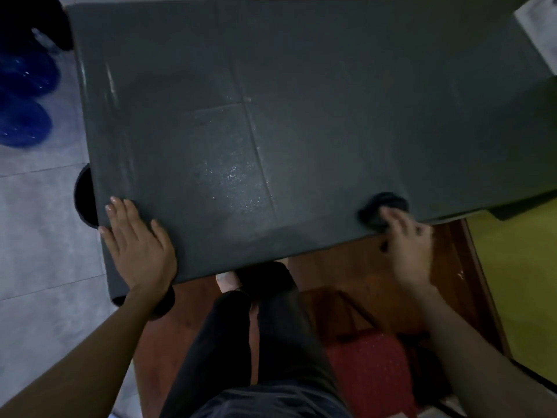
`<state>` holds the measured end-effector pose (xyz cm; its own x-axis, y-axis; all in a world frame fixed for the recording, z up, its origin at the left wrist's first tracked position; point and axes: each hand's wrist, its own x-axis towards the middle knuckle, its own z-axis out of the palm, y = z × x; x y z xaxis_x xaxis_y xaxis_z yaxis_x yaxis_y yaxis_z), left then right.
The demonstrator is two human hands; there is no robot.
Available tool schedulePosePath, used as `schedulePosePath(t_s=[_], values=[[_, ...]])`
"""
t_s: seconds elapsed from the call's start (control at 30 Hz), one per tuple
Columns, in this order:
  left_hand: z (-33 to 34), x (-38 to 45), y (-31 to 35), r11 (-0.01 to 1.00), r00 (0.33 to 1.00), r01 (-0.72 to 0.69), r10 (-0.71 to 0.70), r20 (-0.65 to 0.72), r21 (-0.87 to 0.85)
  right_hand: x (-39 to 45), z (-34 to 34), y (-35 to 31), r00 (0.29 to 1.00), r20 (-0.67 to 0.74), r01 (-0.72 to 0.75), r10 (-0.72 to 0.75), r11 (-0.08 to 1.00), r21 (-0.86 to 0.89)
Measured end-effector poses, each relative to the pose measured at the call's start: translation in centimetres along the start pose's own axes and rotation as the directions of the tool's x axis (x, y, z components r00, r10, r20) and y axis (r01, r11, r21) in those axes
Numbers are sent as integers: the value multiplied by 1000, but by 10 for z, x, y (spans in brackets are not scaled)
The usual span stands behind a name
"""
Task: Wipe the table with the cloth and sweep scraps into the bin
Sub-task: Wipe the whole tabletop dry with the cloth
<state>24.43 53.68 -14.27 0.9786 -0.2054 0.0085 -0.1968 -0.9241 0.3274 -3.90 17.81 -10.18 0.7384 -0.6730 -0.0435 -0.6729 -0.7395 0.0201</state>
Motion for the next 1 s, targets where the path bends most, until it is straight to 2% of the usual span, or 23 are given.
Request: schedulePosePath(t_s=[0.03, 0.07, 0.1, 0.13, 0.17, 0.23, 0.3, 0.33, 0.4, 0.5, 0.57, 0.6, 0.63, 0.67, 0.7, 0.77, 0.8, 0.83, 0.87, 0.9, 0.93, 0.97, 1.0], values=[[0, 1, 3, 999, 1000, 19, -18, -3, 31, 10, -4, 16, 979, -8, -204, 205, 978, 37], [-1, 1, 9, 997, 999, 42, -41, -12, 65, 23, -7, 18, 919, -30, -389, 393, 916, 93], [0, 0, 19, 994, 998, 61, -59, -26, 90, 38, -10, 6, 862, -71, -488, 502, 860, 153], [1, 1, 34, 994, 997, 65, -61, -45, 91, 53, -11, -16, 861, -128, -465, 492, 864, 193], [4, 4, 52, 996, 998, 42, -37, -60, 73, 67, -10, -46, 902, -197, -342, 385, 913, 221], [16, 13, 96, 998, 997, -66, 67, -42, 13, 85, -4, -113, 966, -257, 78, -18, 971, 225], [29, 26, 132, 987, 988, -149, 152, 40, -61, 88, 4, -162, 904, -206, 404, -374, 905, 132], [35, 31, 143, 982, 981, -168, 175, 87, -84, 89, 8, -167, 878, -186, 466, -442, 878, 112], [44, 34, 151, 981, 970, -181, 190, 152, -69, 101, 10, -134, 876, -188, 466, -443, 880, 95], [47, 32, 146, 979, 965, -201, 202, 168, -22, 114, 15, -22, 959, -167, 233, -230, 973, -6], [48, 31, 147, 980, 967, -198, 197, 164, -12, 121, 7, 48, 974, -172, -145, 148, 989, 32], [47, 32, 149, 983, 971, -183, 182, 158, -8, 128, 4, 61, 908, -182, -359, 377, 925, 129], [47, 33, 151, 987, 976, -160, 159, 148, -7, 139, -2, 59, 821, -177, -496, 542, 832, 248], [45, 34, 154, 991, 982, -136, 136, 130, -6, 153, -5, 45, 775, -187, -512, 603, 774, 373], [43, 37, 158, 992, 987, -123, 123, 104, -7, 169, -8, 25, 770, -213, -458, 602, 753, 473], [40, 49, 168, 992, 991, -125, 126, 49, -19, 205, -12, -25, 777, -365, -227, 513, 769, 598], [41, 59, 175, 990, 989, -140, 141, 34, -30, 217, -13, -55, 820, -411, -91, 399, 800, 594], [41, 68, 182, 986, 986, -162, 164, 40, -40, 221, -15, -85, 892, -409, 64, 191, 843, 534], [43, 76, 191, 983, 981, -180, 182, 61, -44, 220, -14, -113, 920, -383, 252, -88, 880, 403], [46, 83, 199, 982, 978, -183, 187, 87, -47, 216, -13, -133, 876, -337, 434, -344, 868, 241], [50, 87, 204, 984, 978, -167, 173, 113, -54, 215, -8, -142, 817, -268, 556, -511, 821, 128], [53, 90, 207, 988, 980, -141, 148, 136, -56, 218, -7, -139, 786, -195, 609, -587, 790, 77], [55, 91, 207, 991, 979, -122, 128, 156, -47, 225, -5, -123, 808, -179, 580, -562, 812, 68]])
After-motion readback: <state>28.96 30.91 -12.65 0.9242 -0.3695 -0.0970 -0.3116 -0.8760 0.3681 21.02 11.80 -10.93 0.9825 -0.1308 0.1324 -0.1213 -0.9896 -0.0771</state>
